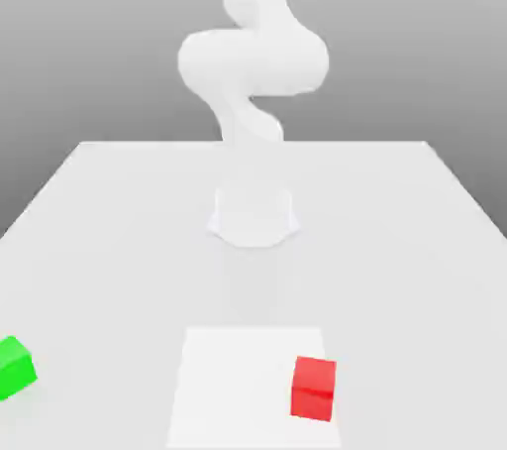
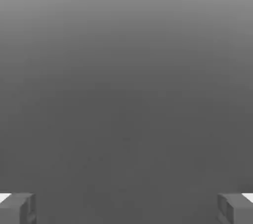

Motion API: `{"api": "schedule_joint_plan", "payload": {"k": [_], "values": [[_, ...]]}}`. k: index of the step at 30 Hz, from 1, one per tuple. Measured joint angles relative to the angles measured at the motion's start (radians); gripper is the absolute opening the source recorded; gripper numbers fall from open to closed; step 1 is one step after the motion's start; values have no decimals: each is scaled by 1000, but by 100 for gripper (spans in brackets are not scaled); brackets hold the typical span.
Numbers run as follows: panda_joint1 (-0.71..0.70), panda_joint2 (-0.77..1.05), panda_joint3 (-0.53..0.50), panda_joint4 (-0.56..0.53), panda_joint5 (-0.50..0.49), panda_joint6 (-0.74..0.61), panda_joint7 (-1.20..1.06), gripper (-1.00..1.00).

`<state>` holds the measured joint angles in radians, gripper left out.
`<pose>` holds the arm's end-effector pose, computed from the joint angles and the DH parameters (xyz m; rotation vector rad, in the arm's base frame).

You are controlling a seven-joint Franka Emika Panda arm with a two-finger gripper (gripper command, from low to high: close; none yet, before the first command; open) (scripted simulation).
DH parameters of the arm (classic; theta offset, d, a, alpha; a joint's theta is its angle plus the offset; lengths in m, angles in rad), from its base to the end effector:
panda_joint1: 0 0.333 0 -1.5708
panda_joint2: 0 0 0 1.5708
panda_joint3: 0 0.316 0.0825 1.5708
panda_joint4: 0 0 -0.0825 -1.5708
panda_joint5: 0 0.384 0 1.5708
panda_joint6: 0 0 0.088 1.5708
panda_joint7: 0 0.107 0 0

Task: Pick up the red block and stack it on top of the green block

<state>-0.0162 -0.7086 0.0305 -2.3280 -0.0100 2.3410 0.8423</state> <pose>0.3813 0.0092 0.6680 -2.4872 1.0863 -0.9493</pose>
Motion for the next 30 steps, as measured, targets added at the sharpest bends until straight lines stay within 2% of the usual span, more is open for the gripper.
{"api": "schedule_joint_plan", "payload": {"k": [17, 23, 28, 29, 30], "values": [[-46, 624, 145, -190, -80, 279, 297, 0], [-19, 836, 157, -252, -66, 383, 366, 0], [25, 1016, 100, -234, -133, 525, 425, 0], [34, 1039, 90, -231, -142, 544, 432, -100], [34, 1039, 90, -231, -142, 544, 432, -100]]}}
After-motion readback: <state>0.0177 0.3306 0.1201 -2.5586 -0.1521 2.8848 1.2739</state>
